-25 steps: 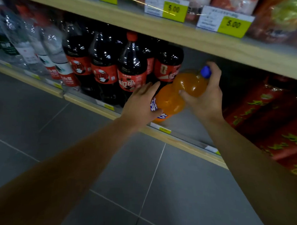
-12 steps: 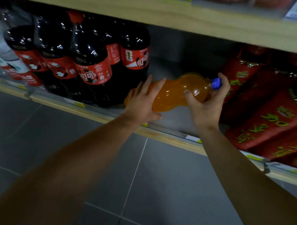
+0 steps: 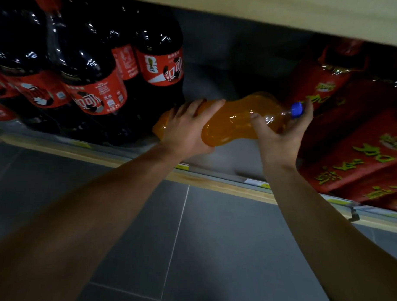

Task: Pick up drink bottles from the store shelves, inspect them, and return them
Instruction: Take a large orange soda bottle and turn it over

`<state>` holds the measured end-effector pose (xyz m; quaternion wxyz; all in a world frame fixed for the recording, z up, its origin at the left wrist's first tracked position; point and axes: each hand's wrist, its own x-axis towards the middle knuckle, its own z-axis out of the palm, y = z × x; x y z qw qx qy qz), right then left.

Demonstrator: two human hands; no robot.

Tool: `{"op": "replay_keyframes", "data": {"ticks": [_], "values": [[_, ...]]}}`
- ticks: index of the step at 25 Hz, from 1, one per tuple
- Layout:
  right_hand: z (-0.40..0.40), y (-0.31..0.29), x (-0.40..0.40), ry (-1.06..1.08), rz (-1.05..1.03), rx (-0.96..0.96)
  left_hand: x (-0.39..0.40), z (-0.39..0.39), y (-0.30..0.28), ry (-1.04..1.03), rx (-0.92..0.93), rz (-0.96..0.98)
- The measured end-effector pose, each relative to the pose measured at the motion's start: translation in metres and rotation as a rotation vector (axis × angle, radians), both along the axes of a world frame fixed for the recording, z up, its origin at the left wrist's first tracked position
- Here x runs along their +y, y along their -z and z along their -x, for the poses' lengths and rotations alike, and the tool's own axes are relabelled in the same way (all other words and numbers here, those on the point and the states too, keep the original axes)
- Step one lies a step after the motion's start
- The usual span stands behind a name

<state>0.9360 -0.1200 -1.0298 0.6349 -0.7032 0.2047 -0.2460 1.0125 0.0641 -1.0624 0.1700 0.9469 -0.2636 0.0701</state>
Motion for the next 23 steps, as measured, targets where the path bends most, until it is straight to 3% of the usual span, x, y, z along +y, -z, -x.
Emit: {"op": "replay_keyframes", "data": {"ticks": [9,15,23], "values": [[0.012,-0.056,0.032,-0.050,0.151,-0.157,-0.001,0.048,-0.038,-0.088,0.085,0.418],[0.070,-0.055,0.047,-0.072,0.188,-0.056,0.018,0.121,-0.037,-0.081,0.122,0.424],[0.142,0.022,0.085,-0.109,0.115,0.197,0.052,0.209,0.044,-0.181,0.303,0.289]]}}
